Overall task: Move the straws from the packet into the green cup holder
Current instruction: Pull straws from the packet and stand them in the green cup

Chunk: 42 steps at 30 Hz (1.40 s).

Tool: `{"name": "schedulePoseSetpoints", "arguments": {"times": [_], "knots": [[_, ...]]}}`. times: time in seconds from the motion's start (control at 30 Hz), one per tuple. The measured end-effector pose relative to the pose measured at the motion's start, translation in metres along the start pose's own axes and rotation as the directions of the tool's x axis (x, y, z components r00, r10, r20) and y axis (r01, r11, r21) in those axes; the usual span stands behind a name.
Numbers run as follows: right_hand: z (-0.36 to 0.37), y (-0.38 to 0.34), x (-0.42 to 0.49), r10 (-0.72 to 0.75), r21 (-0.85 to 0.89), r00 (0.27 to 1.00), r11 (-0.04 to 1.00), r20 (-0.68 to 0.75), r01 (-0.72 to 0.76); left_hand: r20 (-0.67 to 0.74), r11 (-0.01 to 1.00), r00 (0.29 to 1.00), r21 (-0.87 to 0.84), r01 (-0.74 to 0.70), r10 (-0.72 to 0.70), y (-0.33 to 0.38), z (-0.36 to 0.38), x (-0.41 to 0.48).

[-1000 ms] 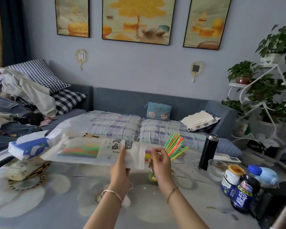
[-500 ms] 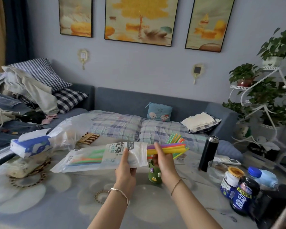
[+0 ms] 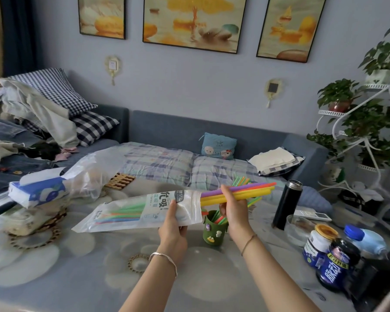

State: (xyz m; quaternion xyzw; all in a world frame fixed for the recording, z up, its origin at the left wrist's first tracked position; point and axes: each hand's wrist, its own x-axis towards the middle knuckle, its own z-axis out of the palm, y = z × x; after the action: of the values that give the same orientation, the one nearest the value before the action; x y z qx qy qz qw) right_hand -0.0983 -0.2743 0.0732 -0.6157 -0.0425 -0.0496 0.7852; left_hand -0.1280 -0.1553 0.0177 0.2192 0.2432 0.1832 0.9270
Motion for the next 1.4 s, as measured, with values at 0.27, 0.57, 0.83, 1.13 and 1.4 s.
{"name": "schedulePoseSetpoints", "arguments": {"times": [0.27,0.57,0.83,1.13,1.4], "knots": [[-0.033,-0.023,0.051,-0.098,-0.141,0.991,0.986,-0.088,0.085,-0.085,1.000,0.996,0.022,-0.012,0.014,0.000,-0.020,0.028],[-0.041,-0.020,0.093,-0.392,-0.577,0.920,0.746,0.023,0.333,-0.109,0.999,0.994,0.039,-0.024,0.028,-0.010,-0.026,0.046],[-0.034,0.041,0.120,-0.287,-0.811,0.940,0.495,0.186,0.311,-0.028,0.996,0.999,0.088,-0.019,0.021,-0.028,-0.046,0.084],[-0.027,0.093,0.135,-0.047,-0.880,0.977,0.426,0.208,0.208,0.008,0.993,0.996,0.074,-0.090,0.089,-0.019,-0.050,0.096],[-0.017,0.077,0.139,-0.218,-0.760,0.967,0.604,0.131,0.239,0.057,0.992,0.994,0.077,-0.102,0.098,-0.018,-0.055,0.101]]}}
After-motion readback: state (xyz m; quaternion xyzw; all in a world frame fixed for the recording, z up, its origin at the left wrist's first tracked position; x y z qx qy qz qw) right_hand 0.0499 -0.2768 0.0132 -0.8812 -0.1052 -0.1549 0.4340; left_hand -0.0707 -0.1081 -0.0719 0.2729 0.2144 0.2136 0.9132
